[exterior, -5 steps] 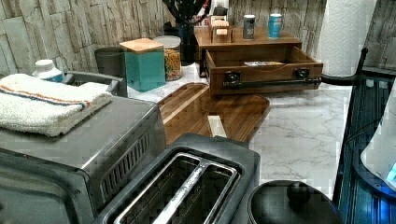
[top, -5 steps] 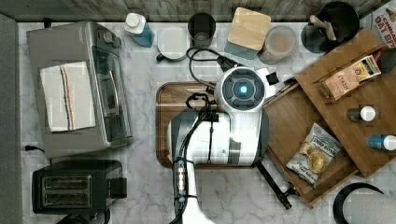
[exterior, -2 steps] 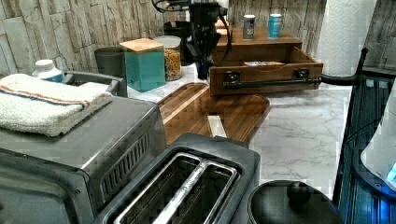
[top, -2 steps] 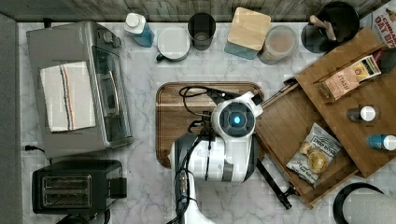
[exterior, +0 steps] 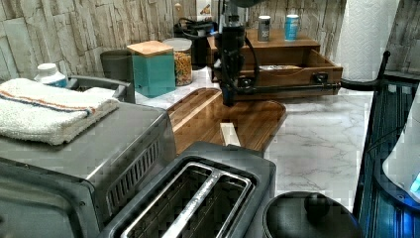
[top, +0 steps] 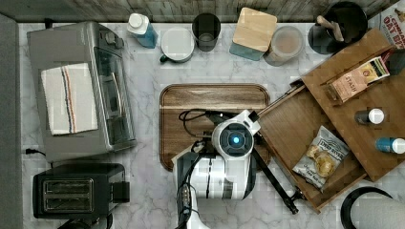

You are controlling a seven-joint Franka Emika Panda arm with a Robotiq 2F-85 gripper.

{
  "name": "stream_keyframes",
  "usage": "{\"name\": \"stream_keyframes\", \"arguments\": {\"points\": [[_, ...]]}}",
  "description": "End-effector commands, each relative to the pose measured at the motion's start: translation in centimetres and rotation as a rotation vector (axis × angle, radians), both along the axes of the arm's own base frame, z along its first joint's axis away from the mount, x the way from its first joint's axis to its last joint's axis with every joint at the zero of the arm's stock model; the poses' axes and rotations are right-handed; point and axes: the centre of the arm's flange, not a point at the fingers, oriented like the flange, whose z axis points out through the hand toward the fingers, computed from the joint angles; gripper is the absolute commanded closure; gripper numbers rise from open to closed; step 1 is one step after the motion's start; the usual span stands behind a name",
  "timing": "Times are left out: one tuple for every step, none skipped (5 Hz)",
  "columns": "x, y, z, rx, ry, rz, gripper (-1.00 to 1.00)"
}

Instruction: Close the drawer.

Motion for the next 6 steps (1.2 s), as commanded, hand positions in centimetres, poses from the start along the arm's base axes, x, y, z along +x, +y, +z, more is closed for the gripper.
{"name": "stream_keyframes", "arguments": {"points": [[-3.2,-7.4,1.1,-0.003,0.032,0.205,1.00],[-4.4,-9.7,1.1,0.000,0.079,0.276,1.00],[-6.5,-10.6,1.2,0.009,0.090,0.326,1.00],[-7.9,-11.8,1.8,0.025,0.119,0.349,1.00],[-9.3,-12.9,1.2,0.073,0.123,0.452,1.00],[-10.5,-13.4,-0.1,0.071,0.091,0.509,1.00]]}}
